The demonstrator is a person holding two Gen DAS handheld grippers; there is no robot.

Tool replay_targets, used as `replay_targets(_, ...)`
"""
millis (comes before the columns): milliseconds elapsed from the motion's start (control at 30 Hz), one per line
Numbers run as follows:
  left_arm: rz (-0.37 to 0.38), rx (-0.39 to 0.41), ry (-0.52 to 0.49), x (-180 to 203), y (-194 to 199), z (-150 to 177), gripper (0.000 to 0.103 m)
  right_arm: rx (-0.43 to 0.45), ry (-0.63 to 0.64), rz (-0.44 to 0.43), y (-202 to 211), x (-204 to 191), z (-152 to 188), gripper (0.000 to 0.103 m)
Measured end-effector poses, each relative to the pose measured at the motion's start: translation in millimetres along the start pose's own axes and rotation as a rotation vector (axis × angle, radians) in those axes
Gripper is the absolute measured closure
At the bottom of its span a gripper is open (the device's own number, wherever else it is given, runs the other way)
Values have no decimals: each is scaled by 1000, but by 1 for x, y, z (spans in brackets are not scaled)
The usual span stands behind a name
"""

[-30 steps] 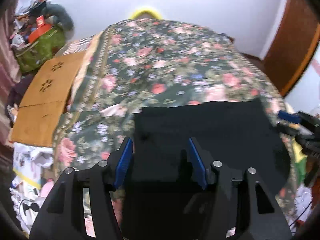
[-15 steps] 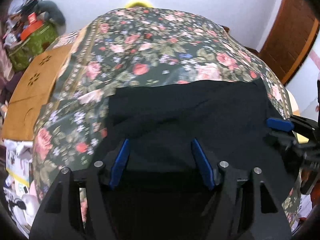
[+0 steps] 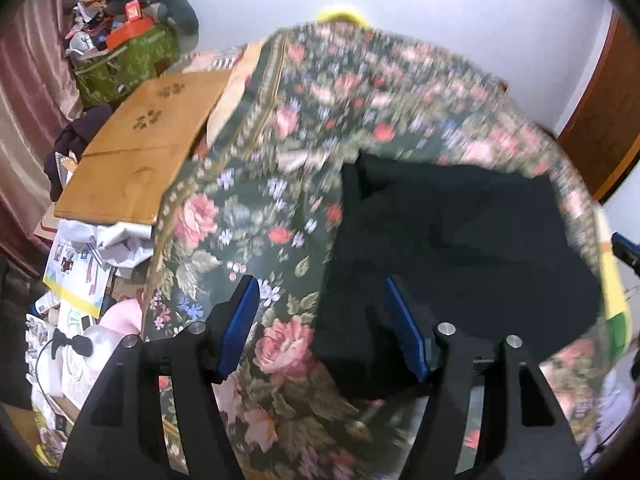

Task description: Fold small clothes

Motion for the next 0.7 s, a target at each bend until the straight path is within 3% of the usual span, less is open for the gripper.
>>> replay_targets(367, 123, 415, -116, 94, 181, -41, 38, 399, 101, -66, 136, -76, -57, 59)
replay_targets(633, 132, 675, -198, 142, 283, -23, 38, 621, 146, -85, 216, -115, -61, 59)
replay_targets(700, 140, 717, -203, 148, 299, -15, 36, 655, 151, -74, 227, -121, -57, 53)
Point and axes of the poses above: each gripper's, at about its wrist camera, not at the fingertips, and y roughly against the way its jaws point, x to its right, z to its underside, the point moved 9 cm from there along -y, roughly the way its jaws point, and after that the axes turned 3 degrees about z, right-handed, at the moved point
